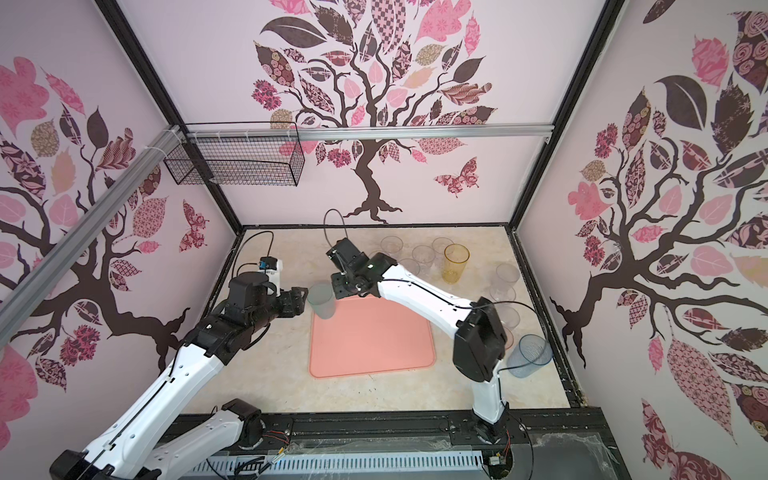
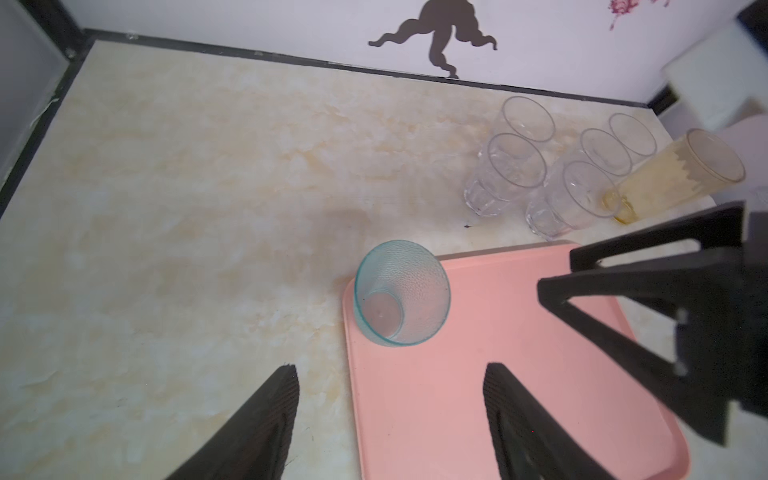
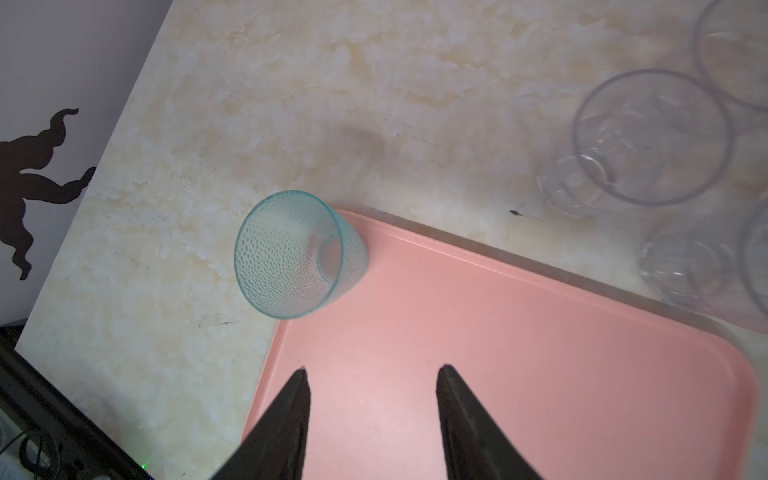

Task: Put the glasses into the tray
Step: 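Swing right gripper to the amber-yellow glass while left gripper moves over tray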

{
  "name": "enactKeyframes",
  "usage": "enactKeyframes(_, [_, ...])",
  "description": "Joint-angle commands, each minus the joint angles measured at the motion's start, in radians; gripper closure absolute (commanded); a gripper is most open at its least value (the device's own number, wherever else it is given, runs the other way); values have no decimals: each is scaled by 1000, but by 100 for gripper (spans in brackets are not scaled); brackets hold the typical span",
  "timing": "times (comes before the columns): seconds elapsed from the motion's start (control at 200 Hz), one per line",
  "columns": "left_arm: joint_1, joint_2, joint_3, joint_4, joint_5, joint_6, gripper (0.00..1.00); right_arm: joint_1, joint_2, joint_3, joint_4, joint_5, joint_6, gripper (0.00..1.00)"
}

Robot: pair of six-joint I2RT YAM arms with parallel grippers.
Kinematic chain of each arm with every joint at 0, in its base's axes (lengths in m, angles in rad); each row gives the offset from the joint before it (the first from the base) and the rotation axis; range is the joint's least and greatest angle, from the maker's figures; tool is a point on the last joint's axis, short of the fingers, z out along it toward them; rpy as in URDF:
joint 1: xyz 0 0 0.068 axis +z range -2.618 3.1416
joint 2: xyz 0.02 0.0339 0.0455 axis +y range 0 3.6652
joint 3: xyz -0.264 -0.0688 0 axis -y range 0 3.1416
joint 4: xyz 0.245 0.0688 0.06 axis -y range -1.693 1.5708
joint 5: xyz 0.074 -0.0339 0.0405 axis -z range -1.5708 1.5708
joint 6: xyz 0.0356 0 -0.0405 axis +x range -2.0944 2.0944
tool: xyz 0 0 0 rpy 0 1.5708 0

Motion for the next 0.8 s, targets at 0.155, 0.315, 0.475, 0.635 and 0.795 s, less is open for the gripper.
enactKeyframes(0.155, [-301,160,81,138,-103,44,26,-128,-295,-298,-58,96,55,41])
enactKeyframes(0.315, [-411,305,101,220,-81,7,26,-207,-425,-501,-96,121,103,40])
enactKeyframes(0.475, [-438,401,99,241,-28,-32,26,-367,-497,-670,-59,87,136,40])
enactKeyframes(0.635, [-439,410,92,227,-60,-14,26,-534,-501,-695,-7,61,160,41])
enactKeyframes(0.795, [-440,379,87,219,-104,30,25,-637,-487,-655,48,71,219,49])
